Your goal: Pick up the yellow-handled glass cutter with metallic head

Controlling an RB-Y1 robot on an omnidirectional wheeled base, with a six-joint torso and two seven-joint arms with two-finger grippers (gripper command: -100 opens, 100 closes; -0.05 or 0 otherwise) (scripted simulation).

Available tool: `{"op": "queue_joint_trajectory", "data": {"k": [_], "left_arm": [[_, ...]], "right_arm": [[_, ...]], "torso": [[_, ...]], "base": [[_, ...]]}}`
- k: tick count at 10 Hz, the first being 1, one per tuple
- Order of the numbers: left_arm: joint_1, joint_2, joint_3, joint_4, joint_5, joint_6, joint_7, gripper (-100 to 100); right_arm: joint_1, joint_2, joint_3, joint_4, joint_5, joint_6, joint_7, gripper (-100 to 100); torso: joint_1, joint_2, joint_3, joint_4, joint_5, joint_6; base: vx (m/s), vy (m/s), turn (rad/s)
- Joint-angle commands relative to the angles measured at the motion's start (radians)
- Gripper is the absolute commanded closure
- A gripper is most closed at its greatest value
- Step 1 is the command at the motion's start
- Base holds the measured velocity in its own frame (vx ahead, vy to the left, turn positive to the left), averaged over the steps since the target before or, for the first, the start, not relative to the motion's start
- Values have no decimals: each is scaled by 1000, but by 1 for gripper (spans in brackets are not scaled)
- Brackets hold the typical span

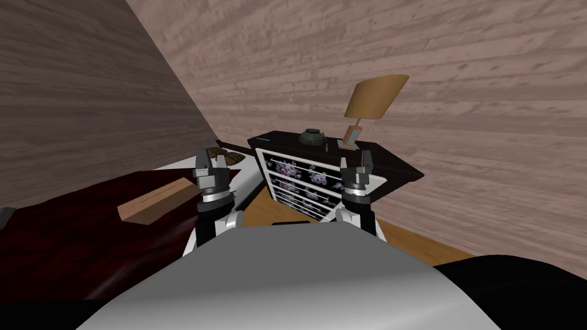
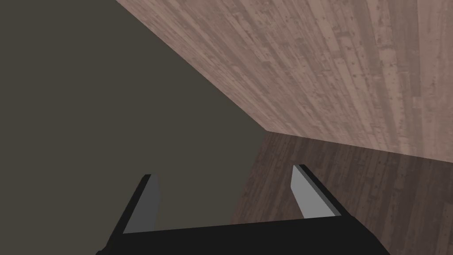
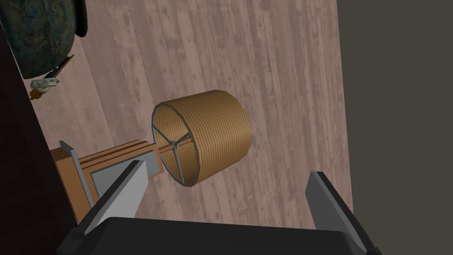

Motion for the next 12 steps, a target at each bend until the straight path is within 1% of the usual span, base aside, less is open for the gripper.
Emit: {"op": "queue_joint_trajectory", "data": {"k": [1,4,5,6,7,8,9,10,11,12], "left_arm": [[0,0,0,0,0,0,0,0],[0,0,0,0,0,0,0,0],[0,0,0,0,0,0,0,0],[0,0,0,0,0,0,0,0],[0,0,0,0,0,0,0,0],[0,0,0,0,0,0,0,0],[0,0,0,0,0,0,0,0],[0,0,0,0,0,0,0,0],[0,0,0,0,0,0,0,0],[0,0,0,0,0,0,0,0]], "right_arm": [[-6,-36,7,5,14,-4,9,-100],[-32,-131,33,31,67,-23,46,-100],[-32,-153,33,31,67,-23,46,-100],[-45,-187,45,46,92,-32,64,-100],[-45,-206,45,46,92,-32,64,-100],[-60,-241,58,63,119,-43,86,-100],[-60,-264,58,63,119,-43,86,-100],[-77,-295,73,84,149,-55,110,-100],[-77,-325,73,84,149,-55,110,-100],[-95,-355,89,106,180,-69,136,-100]], "torso": [[0,0,0,0,0,0],[4,7,4,2,1,0],[6,9,5,2,1,0],[5,8,5,2,1,0],[5,7,4,2,1,0],[3,6,4,1,1,0],[3,6,4,1,1,0],[3,6,4,1,1,0],[4,7,4,2,1,0],[5,6,4,2,1,0]], "base": [[-40,20,70],[-116,68,94],[-106,70,36],[-103,70,86],[-81,54,60],[-95,51,108],[-82,48,55],[-108,77,122],[-90,81,54],[-107,91,91]]}}
